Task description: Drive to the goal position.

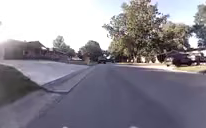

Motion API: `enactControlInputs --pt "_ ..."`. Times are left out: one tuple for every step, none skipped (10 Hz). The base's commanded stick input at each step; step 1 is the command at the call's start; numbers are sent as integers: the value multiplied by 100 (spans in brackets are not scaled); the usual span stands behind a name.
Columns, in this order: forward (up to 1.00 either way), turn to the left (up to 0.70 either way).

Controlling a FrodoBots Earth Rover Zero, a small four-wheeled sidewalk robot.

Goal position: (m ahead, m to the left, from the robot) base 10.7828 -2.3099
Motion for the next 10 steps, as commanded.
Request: enactControlInputs --pt "100 0" --pt "100 0" --pt "100 0" --pt "100 0" --pt "100 0" --pt "100 0" --pt "100 0" --pt "100 0" --pt "100 0" --pt "100 0"
